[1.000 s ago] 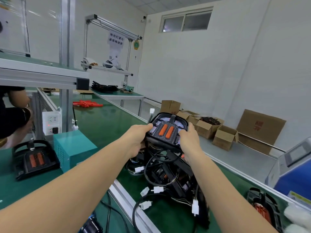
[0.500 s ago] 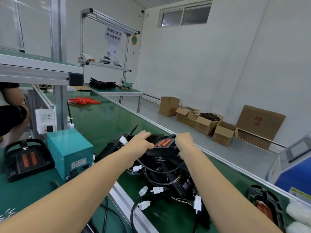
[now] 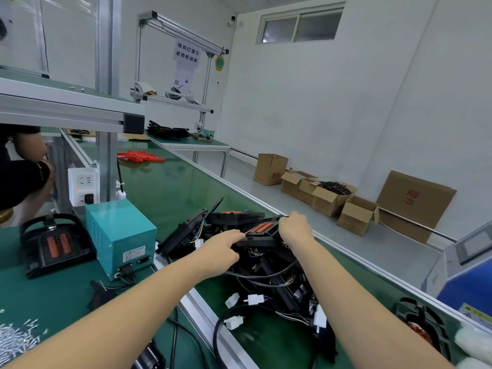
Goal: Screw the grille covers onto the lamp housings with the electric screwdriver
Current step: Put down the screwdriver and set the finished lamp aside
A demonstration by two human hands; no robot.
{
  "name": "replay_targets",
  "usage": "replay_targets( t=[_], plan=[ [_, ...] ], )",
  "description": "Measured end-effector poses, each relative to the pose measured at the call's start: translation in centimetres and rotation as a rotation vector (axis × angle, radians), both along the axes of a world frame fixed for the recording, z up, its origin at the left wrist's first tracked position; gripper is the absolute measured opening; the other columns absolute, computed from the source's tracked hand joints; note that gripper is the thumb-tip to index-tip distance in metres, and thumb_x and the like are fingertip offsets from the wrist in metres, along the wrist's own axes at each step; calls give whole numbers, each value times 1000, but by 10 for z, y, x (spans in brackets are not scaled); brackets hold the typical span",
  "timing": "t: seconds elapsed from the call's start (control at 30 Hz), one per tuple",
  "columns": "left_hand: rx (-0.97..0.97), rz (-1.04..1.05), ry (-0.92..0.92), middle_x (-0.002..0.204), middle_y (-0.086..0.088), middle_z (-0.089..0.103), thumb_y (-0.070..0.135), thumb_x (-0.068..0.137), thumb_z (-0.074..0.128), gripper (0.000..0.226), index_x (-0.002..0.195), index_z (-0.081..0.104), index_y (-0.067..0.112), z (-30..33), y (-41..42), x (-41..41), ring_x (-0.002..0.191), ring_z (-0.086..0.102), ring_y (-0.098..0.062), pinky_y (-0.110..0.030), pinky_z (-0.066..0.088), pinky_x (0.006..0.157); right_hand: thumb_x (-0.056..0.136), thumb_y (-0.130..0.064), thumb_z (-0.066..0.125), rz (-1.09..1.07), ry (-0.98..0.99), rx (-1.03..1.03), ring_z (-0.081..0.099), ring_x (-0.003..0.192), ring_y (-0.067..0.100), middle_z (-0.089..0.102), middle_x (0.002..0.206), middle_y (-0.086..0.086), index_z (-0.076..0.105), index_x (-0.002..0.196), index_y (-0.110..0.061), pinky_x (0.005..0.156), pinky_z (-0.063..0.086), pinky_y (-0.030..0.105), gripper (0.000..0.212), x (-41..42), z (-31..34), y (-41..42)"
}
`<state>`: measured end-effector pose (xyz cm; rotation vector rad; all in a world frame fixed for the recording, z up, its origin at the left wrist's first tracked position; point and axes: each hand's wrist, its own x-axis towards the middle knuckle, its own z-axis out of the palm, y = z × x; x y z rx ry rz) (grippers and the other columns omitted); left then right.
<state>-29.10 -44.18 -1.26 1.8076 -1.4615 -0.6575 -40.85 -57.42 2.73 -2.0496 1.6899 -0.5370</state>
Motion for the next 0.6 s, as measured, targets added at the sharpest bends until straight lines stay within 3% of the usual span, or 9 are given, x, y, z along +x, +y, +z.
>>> replay_targets(
  t=[0.13,0.2,0.27,0.37,0.47,0.6],
  plan=[
    [-3,24,1,156,10,23,4,97,40,56,147,32,25,-3,14,7,122,42,-10,-7,36,76,104,-28,26,25,143,-110,27,142,31,27,156,13,34,147,-13,116,17,53,46,-2,4,12],
    [-8,36,-51,156,9,23,3,97,38,56,148,29,23,-7,25,10,130,38,-11,-11,36,89,104,-32,24,75,180,-197,18,146,27,19,160,10,27,151,-17,117,8,56,49,2,6,20],
    [1,60,-111,151,7,29,3,97,37,54,148,29,18,-11,40,16,136,30,-12,-17,26,102,105,-34,22,146,203,-249,13,148,24,14,162,7,22,153,-20,116,5,56,51,10,7,31],
    [14,106,-144,134,3,41,7,99,37,41,139,37,13,-18,67,31,120,42,-15,-23,33,98,104,-38,21,276,189,-231,9,149,23,11,163,5,19,155,-22,117,1,58,53,29,6,54],
    [15,175,-177,154,3,25,19,102,35,47,148,25,18,-22,102,49,140,25,-11,-22,19,111,104,-40,21,390,170,-195,10,149,23,12,163,4,19,155,-23,117,1,58,53,50,0,80],
    [-27,278,-197,156,7,20,23,103,34,49,150,19,20,-27,152,76,142,19,-6,-15,13,109,104,-44,21,545,141,-137,7,150,19,11,164,2,15,156,-26,116,-4,56,55,82,-18,124]
  ],
)
